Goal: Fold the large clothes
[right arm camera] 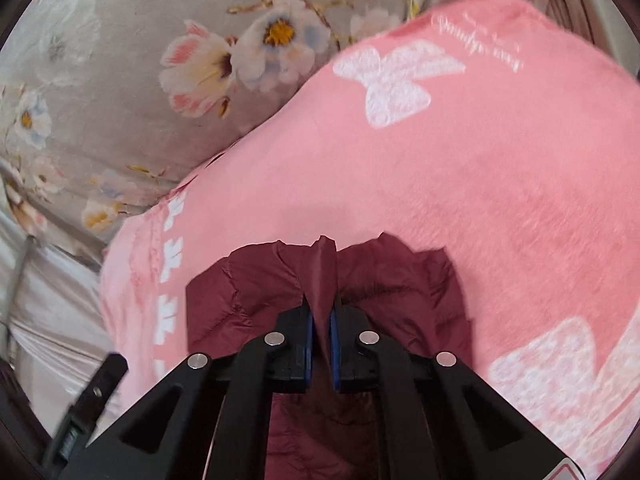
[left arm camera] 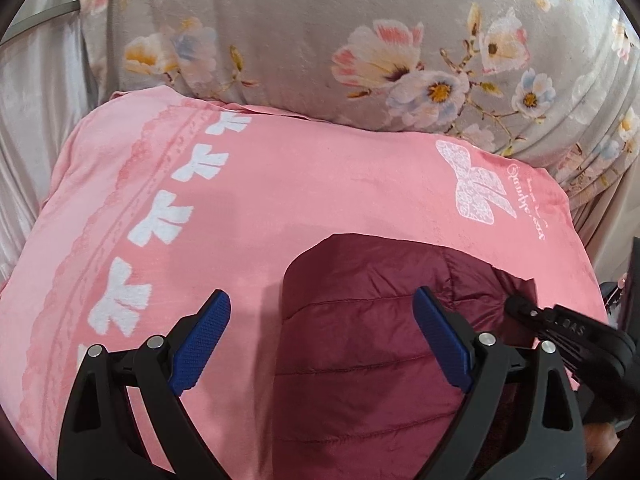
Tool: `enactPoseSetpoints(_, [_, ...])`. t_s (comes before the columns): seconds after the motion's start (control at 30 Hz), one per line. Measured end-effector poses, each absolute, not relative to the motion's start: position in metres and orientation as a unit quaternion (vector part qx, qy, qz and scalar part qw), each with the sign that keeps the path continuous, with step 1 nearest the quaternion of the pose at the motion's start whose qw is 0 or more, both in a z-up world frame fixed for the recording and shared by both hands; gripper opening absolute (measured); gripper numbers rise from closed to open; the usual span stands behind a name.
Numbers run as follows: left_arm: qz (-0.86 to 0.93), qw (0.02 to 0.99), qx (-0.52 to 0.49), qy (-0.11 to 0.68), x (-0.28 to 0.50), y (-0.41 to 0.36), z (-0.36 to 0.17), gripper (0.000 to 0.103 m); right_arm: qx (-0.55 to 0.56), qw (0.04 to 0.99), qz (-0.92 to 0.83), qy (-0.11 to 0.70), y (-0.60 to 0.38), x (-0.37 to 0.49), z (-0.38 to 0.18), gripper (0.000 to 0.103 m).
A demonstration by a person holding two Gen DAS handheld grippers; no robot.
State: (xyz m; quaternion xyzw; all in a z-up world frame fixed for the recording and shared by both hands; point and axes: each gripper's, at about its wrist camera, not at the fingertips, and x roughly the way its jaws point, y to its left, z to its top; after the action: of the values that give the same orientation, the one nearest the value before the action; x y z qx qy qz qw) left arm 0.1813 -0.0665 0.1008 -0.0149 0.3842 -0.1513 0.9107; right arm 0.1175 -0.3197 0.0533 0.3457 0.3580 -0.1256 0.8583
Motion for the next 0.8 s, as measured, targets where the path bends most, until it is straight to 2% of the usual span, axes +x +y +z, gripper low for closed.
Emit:
enactPoseSetpoints(0.4, [-0.141, 0.885, 0.006, 0.444, 0.206, -0.135, 0.031, 0.089, 0.229, 0.892, -0.173, 0.350, -0.325, 0.103, -0.011, 0.006])
enactPoseSetpoints(0.8, [-0.120, 0.894, 0.030, 0.430, 0.211, -0.153, -0.008, 0.093, 0.226, 0.899, -0.154, 0.342, -0.332, 0.111, -0.045, 0.006])
